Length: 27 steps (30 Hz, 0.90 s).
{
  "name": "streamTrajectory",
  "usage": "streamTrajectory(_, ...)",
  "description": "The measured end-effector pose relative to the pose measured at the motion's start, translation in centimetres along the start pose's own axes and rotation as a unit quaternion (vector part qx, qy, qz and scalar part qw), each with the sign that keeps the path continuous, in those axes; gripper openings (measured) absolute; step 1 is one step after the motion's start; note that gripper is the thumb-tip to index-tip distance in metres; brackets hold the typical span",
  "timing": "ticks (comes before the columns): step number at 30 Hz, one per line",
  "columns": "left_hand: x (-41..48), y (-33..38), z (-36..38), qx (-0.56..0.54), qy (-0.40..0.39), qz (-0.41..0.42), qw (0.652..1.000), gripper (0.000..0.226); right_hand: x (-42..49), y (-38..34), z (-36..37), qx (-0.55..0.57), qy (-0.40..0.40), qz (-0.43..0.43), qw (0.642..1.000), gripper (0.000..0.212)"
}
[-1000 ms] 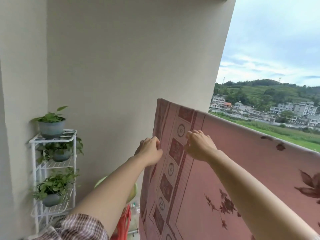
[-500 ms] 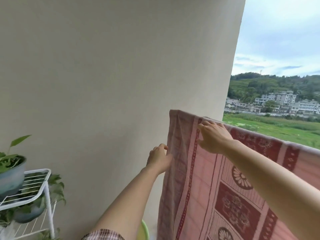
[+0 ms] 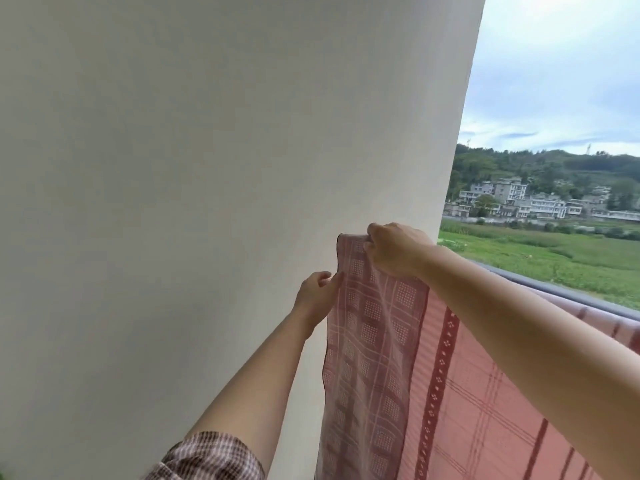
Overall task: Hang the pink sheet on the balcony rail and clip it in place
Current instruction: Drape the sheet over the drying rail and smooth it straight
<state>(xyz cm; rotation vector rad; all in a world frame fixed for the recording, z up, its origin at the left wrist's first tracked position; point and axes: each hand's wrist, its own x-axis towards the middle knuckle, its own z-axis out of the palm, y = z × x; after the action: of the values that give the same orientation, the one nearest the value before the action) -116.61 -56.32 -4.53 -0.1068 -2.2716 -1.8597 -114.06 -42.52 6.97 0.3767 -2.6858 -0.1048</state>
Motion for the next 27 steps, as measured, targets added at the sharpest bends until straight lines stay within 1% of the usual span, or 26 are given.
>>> streamTrajectory(2, 2.1, -0.1, 0.3, -0.081, -0.016, -0.005, 0.997, 0.076, 1.1, 0.2, 0.4, 0.003, -0.007, 0.015, 1.000, 0.022)
streamTrajectory(3, 3.1, -0.2, 0.4, -0.117, -0.038, -0.007, 0.992, 0.081, 1.4, 0.2, 0.4, 0.014, -0.013, 0.020, 1.000, 0.023)
streamTrajectory(4, 3.9, -0.3, 0.8, -0.160, -0.071, -0.009, 0.985, 0.077, 1.5, 0.3, 0.5, 0.025, -0.019, 0.028, 0.999, 0.024)
streamTrajectory(7, 5.4, -0.6, 1.1, -0.303, -0.160, 0.001, 0.940, 0.040, 1.6, 0.0, 0.1, 0.041, -0.032, 0.040, 0.998, 0.030)
streamTrajectory(8, 5.9, -0.7, 1.0, -0.324, -0.162, 0.014, 0.932, 0.028, 1.5, -0.2, 0.0, 0.038, -0.035, 0.046, 0.998, 0.032)
streamTrajectory(9, 6.3, -0.7, 0.8, -0.333, -0.147, 0.031, 0.931, 0.021, 1.3, -0.3, 0.1, 0.032, -0.034, 0.052, 0.998, 0.033)
streamTrajectory(11, 7.3, -0.4, 0.3, -0.340, -0.126, 0.062, 0.930, 0.024, 0.7, -0.3, 0.4, 0.007, -0.019, 0.063, 0.998, 0.035)
streamTrajectory(13, 8.1, -0.1, -0.2, -0.343, -0.131, 0.087, 0.926, 0.025, 0.4, -0.3, 0.7, -0.033, -0.001, 0.071, 0.997, 0.036)
streamTrajectory(15, 8.4, -0.6, -0.4, -0.315, -0.152, 0.097, 0.932, 0.022, 0.3, -0.6, 0.9, -0.065, 0.008, 0.083, 0.994, 0.039)
streamTrajectory(16, 8.3, -1.4, -0.4, -0.300, -0.179, 0.089, 0.933, 0.026, 0.3, -0.7, 0.9, -0.076, 0.010, 0.088, 0.993, 0.041)
streamTrajectory(19, 7.5, -5.3, -0.4, -0.234, -0.297, 0.042, 0.925, 0.057, 0.0, -1.2, 1.2, -0.113, 0.009, 0.108, 0.988, 0.045)
streamTrajectory(20, 7.3, -6.9, -0.4, -0.218, -0.330, 0.031, 0.918, 0.058, 0.0, -1.4, 1.3, -0.126, 0.010, 0.116, 0.985, 0.046)
streamTrajectory(22, 6.9, -9.9, -0.4, -0.199, -0.384, 0.006, 0.901, 0.053, -0.1, -2.1, 1.7, -0.146, 0.024, 0.140, 0.979, 0.048)
streamTrajectory(24, 6.5, -12.0, -0.4, -0.195, -0.416, -0.024, 0.888, 0.061, -0.2, -3.0, 2.6, -0.177, 0.059, 0.170, 0.968, 0.048)
streamTrajectory(26, 6.3, -13.7, -0.2, -0.198, -0.424, -0.046, 0.883, 0.074, -0.3, -3.7, 3.9, -0.216, 0.097, 0.199, 0.951, 0.047)
streamTrajectory(27, 6.2, -14.3, -0.2, -0.205, -0.422, -0.053, 0.882, 0.077, -0.4, -4.0, 4.5, -0.222, 0.107, 0.212, 0.946, 0.046)
